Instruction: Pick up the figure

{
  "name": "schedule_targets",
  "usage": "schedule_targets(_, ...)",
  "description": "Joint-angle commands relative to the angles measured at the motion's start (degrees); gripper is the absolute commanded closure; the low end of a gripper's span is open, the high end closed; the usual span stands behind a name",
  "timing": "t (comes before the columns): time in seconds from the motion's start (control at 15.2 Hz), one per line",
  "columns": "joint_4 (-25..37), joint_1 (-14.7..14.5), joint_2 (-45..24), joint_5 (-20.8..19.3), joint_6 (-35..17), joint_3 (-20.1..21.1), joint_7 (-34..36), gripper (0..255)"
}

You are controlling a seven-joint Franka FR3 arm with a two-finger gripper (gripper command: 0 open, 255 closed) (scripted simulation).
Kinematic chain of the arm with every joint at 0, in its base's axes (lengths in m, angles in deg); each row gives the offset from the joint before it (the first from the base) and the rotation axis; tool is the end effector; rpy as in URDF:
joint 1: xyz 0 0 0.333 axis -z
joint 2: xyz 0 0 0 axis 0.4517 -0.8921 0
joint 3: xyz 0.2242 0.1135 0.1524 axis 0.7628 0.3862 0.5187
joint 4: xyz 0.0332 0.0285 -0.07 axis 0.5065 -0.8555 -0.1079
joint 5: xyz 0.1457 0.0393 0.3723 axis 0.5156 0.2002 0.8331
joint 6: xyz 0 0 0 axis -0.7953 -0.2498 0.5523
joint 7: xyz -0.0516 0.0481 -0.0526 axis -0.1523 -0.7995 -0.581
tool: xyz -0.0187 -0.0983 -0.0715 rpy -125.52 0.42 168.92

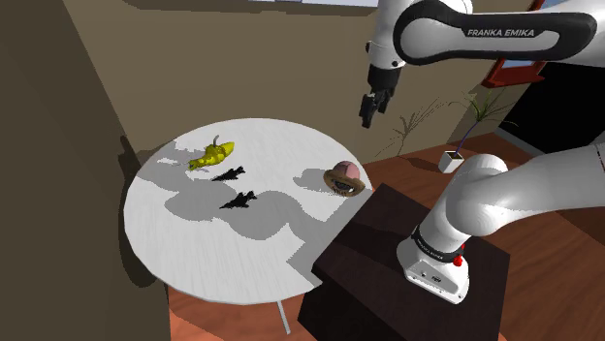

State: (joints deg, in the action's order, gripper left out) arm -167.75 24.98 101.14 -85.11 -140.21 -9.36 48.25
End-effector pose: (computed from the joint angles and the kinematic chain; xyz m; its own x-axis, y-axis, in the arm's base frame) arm 0.3453 -0.0207 0.4925 0.9984 -0.0002 -0.0572 0.0078 -0.9902 0.1398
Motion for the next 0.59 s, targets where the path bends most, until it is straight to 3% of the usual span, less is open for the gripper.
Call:
schedule_targets(0.0, -3.6, 0.0, -0.6, -1.3, -4.5, -0.4, -0.7, 0)
schedule_targets(0.53, -14.1, 0.8, -8.3, -7.2, -23.7, -1.9, -1.7, 0)
